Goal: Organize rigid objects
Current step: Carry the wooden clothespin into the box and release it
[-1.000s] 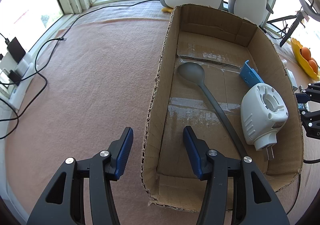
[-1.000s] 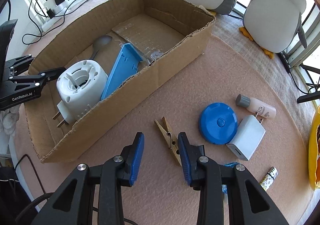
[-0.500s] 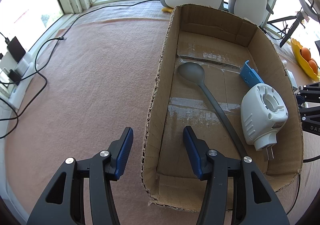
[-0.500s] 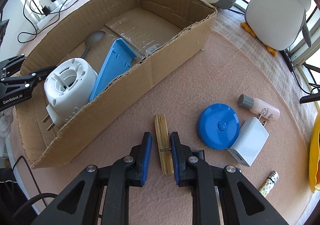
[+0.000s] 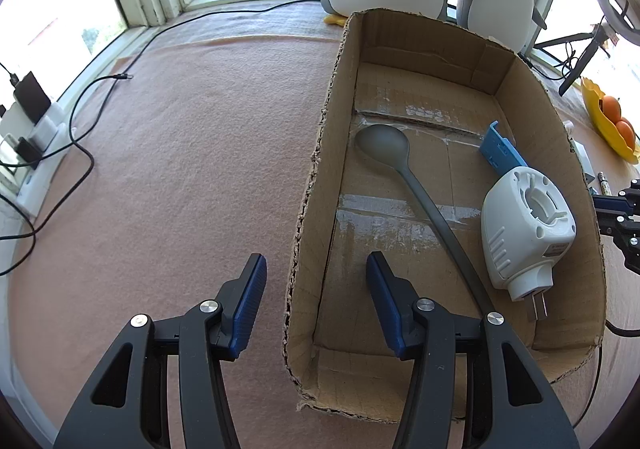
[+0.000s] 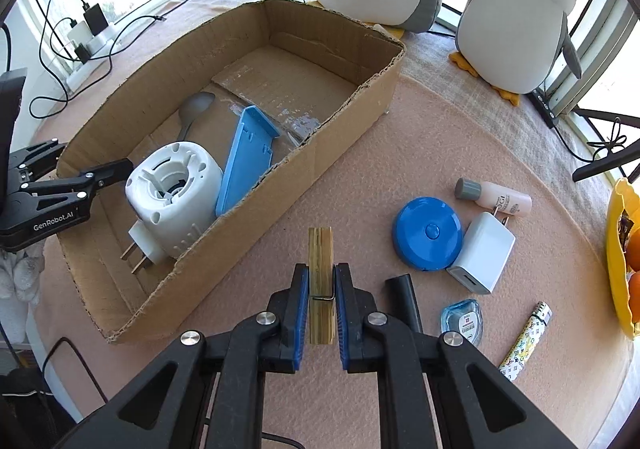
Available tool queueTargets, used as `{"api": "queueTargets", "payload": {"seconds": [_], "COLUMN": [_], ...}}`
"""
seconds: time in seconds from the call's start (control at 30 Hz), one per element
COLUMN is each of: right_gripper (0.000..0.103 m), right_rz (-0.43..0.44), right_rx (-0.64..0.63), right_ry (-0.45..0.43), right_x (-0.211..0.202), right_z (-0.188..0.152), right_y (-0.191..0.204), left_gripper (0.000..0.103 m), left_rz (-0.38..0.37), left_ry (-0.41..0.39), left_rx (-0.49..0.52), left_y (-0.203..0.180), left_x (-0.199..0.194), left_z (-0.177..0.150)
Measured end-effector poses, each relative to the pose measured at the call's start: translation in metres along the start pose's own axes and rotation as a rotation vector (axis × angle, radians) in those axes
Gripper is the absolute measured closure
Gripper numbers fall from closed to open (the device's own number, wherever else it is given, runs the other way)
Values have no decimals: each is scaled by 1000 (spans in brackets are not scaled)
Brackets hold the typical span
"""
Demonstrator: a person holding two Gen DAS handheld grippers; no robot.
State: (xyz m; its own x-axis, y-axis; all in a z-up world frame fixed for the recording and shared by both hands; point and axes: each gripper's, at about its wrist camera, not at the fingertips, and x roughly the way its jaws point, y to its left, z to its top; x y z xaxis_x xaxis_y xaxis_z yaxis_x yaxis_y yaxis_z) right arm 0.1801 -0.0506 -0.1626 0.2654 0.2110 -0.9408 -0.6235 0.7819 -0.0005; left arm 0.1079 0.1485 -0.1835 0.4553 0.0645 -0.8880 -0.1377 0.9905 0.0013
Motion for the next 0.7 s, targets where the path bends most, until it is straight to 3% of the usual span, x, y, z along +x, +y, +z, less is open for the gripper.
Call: {"api": "queueTargets", "payload": {"seconds": [0.7], "right_gripper": [92], "right_rz": [-18], "right_rx": [5], "right_ry": [-141], "right_x": [-65], "right_z": [36], "right_y": [65], "left_gripper": [50], "left_rz": [-3], "left_ry": [-1], "left_rx": [-4], "left_y": [-2], "left_x": [1], "left_z": [0]}}
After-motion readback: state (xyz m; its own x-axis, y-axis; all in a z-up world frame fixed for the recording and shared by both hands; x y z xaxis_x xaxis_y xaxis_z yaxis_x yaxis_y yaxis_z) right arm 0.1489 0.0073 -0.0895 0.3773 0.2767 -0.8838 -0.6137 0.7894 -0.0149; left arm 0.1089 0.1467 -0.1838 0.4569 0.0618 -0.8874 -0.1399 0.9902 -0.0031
